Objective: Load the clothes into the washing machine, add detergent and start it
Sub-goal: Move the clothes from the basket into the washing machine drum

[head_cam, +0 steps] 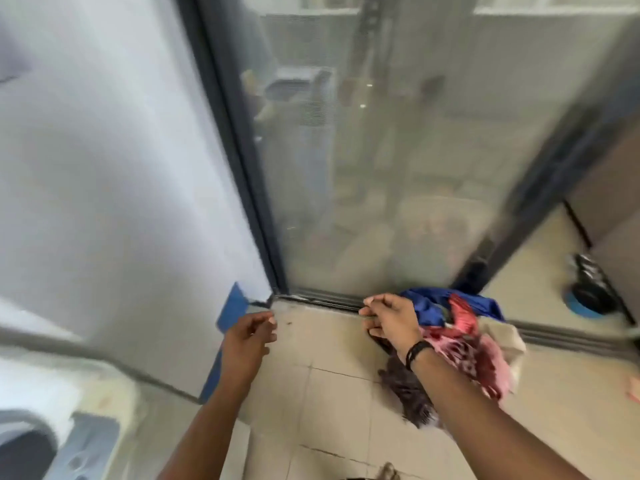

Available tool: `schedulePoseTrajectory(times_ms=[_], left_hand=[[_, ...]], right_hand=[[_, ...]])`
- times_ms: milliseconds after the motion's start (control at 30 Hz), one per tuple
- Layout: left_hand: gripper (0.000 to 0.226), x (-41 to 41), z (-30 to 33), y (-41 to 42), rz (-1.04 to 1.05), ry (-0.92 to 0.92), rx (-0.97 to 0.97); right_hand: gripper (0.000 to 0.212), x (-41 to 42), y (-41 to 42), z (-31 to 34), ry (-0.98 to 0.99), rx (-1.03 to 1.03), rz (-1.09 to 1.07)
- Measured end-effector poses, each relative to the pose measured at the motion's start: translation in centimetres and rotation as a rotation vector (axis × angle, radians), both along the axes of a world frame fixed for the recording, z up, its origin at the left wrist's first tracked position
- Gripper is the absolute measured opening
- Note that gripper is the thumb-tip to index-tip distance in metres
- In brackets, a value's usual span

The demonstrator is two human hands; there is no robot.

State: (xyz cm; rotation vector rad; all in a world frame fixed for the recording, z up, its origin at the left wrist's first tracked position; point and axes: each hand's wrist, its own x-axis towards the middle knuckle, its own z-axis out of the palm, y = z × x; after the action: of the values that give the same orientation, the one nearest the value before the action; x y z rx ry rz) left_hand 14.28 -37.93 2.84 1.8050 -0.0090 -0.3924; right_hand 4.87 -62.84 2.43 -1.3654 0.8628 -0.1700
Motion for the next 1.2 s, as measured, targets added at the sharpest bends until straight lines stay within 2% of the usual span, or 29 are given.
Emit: schedulePoseTrajectory(times_ms=[133, 300, 433, 700, 867, 1200], left_hand=[[0.010, -4.0, -0.7, -11.1, -0.233, 0.064, 0.034], [0.013, -8.3, -1.6, -19.9, -0.488, 0.118, 0.147], [0.011, -10.3, -2.3, -25.1, -0.664, 0.124, 0.243], [0.011, -11.3, -6.0, -35.3, -0.963, 0.082, 0.449], [0.013, -10.4, -9.4, -40.5, -1.077, 0.086, 0.530], [0.016, -8.9, -18.4, -48.0, -1.310, 0.150, 0.748]], right_hand=[[0.015, -8.3, -7.9, -2.2, 0.021, 0.051, -0.245], [0.021, -16.2, -14.1, -3.9, 0.029, 0.092, -0.486], [0.021, -20.3, -16.9, -5.2, 0.020, 0.144, -0.638], [0.023, -24.9, -20.2, -8.5, 0.139, 0.232, -0.804], [0.025, -24.1, -22.3, -10.5, 0.300, 0.230, -0.733], [0.015, -19.7, -28.7, -17.9, 0.602, 0.223, -0.400]])
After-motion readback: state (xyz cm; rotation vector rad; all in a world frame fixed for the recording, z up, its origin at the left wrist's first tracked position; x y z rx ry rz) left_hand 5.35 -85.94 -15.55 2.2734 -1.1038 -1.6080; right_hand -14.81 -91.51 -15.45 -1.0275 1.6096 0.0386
